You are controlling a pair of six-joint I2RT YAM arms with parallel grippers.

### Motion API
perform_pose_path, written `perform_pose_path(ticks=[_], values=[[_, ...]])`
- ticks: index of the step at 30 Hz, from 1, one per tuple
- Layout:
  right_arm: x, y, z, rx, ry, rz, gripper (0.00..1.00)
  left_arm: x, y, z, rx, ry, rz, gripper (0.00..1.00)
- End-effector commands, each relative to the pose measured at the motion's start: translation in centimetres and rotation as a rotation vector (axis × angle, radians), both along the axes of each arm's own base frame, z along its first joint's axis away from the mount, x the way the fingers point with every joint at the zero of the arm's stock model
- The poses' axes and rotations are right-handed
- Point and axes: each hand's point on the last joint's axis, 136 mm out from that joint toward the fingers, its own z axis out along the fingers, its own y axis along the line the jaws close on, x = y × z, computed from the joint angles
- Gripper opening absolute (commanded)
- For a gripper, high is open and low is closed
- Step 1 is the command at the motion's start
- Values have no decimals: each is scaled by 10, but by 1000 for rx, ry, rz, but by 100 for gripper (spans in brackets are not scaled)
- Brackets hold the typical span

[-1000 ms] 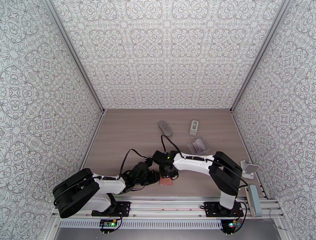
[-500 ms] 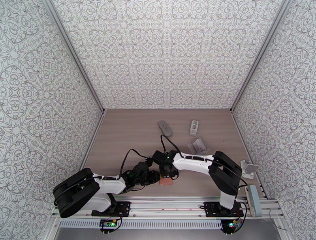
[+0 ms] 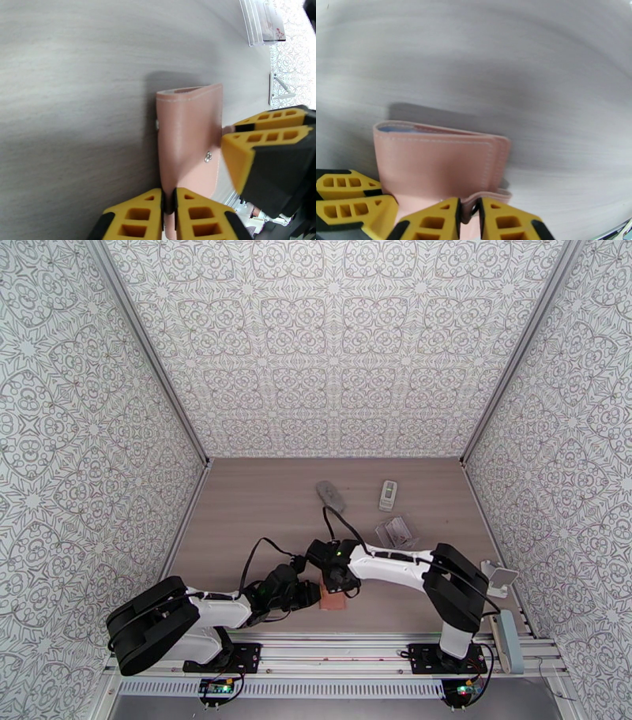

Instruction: Put the credit cards into the card holder

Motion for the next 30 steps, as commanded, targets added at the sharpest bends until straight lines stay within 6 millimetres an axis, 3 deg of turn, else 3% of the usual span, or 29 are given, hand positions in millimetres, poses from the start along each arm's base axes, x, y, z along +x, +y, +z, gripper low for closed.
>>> perform_pose_path(ticks=[1, 13, 30], values=[[1, -24, 5, -72, -34, -12, 22, -13, 10, -20, 76, 59, -6, 17], [4, -43, 7, -124, -48, -30, 29, -10, 12, -21, 91, 46, 10, 18], [-4, -37, 11, -52, -20, -26, 19, -9, 13, -21, 95, 46, 17, 19]])
